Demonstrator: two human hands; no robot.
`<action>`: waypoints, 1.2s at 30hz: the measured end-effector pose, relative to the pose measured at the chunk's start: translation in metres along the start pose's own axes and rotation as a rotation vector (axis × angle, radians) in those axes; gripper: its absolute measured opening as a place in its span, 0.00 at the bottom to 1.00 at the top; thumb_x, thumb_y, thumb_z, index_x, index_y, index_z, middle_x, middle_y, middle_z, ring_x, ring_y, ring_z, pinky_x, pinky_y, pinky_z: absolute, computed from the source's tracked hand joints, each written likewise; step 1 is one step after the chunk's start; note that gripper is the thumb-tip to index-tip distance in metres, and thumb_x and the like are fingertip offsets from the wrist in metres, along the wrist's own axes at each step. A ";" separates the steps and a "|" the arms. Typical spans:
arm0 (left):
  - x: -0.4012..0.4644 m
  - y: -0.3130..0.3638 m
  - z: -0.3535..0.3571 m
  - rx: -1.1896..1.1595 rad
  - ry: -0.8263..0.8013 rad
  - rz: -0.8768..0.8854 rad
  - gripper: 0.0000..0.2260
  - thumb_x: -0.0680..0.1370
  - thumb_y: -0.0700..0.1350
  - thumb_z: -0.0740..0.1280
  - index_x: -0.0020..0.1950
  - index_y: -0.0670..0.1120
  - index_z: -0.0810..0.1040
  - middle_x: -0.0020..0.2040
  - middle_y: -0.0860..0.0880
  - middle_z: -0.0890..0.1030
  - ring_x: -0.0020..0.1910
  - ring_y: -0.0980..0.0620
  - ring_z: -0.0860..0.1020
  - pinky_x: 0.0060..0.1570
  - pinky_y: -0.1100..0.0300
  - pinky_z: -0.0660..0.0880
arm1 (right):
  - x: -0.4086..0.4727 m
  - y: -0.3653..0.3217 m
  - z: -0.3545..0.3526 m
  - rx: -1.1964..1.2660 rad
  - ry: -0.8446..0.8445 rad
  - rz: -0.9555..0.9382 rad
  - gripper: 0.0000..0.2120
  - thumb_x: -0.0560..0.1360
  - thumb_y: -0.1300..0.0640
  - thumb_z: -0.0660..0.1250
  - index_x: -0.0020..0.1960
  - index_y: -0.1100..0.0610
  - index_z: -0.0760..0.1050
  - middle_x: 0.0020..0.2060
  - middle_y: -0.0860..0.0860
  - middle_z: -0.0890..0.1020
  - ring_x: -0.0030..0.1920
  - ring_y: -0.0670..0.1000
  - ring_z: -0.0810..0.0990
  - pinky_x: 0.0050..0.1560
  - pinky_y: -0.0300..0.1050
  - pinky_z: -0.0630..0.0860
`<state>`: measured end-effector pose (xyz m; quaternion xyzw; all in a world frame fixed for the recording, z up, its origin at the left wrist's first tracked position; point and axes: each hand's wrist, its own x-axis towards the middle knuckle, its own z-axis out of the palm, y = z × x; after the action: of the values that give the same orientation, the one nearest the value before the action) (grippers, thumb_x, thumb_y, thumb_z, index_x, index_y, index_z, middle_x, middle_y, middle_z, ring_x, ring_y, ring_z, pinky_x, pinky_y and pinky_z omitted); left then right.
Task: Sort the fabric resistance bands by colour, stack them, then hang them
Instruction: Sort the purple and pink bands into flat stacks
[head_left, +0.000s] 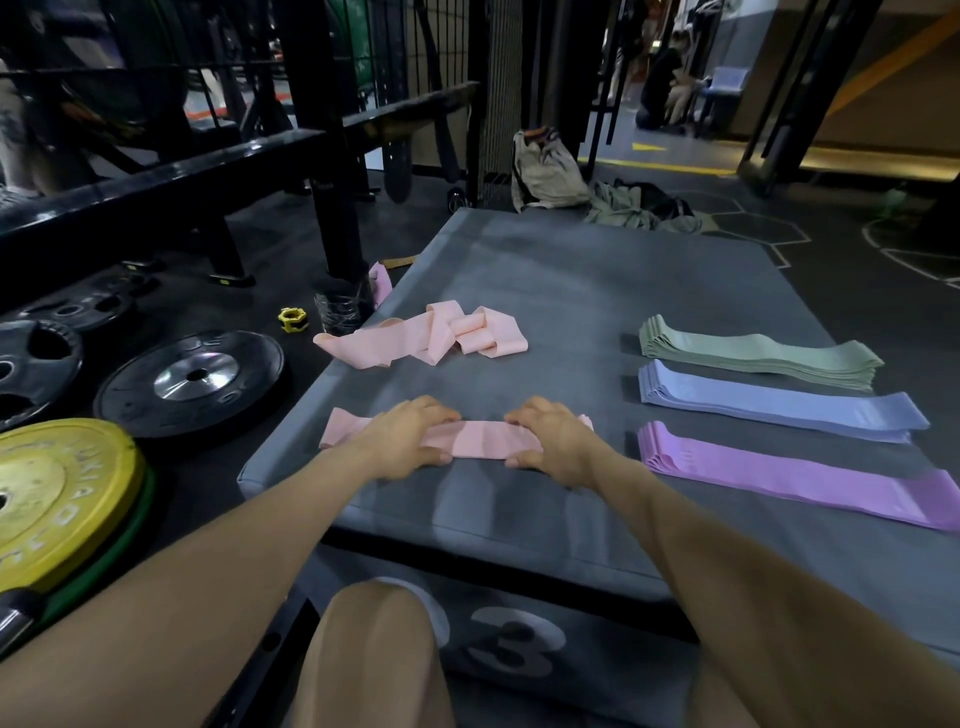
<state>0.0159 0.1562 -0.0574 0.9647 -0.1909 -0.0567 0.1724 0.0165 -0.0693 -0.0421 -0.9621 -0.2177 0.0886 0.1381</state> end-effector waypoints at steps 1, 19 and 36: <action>0.001 0.001 -0.001 -0.007 -0.006 0.004 0.26 0.73 0.49 0.71 0.70 0.47 0.69 0.66 0.48 0.71 0.66 0.48 0.68 0.67 0.57 0.64 | 0.001 0.000 0.000 0.006 -0.007 -0.001 0.30 0.73 0.48 0.69 0.71 0.55 0.65 0.65 0.54 0.68 0.66 0.56 0.67 0.68 0.47 0.63; 0.098 -0.011 -0.039 -0.096 0.350 -0.216 0.18 0.75 0.46 0.69 0.64 0.46 0.73 0.64 0.44 0.72 0.64 0.46 0.70 0.63 0.59 0.63 | 0.126 0.026 -0.034 0.205 0.239 0.179 0.23 0.75 0.55 0.66 0.68 0.58 0.68 0.63 0.58 0.67 0.66 0.59 0.66 0.65 0.49 0.68; 0.115 -0.010 -0.052 -0.143 0.342 -0.248 0.18 0.74 0.45 0.71 0.63 0.45 0.74 0.60 0.47 0.74 0.60 0.47 0.74 0.63 0.58 0.67 | 0.118 0.044 -0.078 0.387 0.548 0.121 0.06 0.74 0.60 0.64 0.45 0.56 0.80 0.43 0.53 0.83 0.47 0.55 0.79 0.46 0.46 0.74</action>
<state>0.1342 0.1360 -0.0175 0.9616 -0.0343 0.0734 0.2621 0.1567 -0.0724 0.0051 -0.9172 -0.0940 -0.1257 0.3663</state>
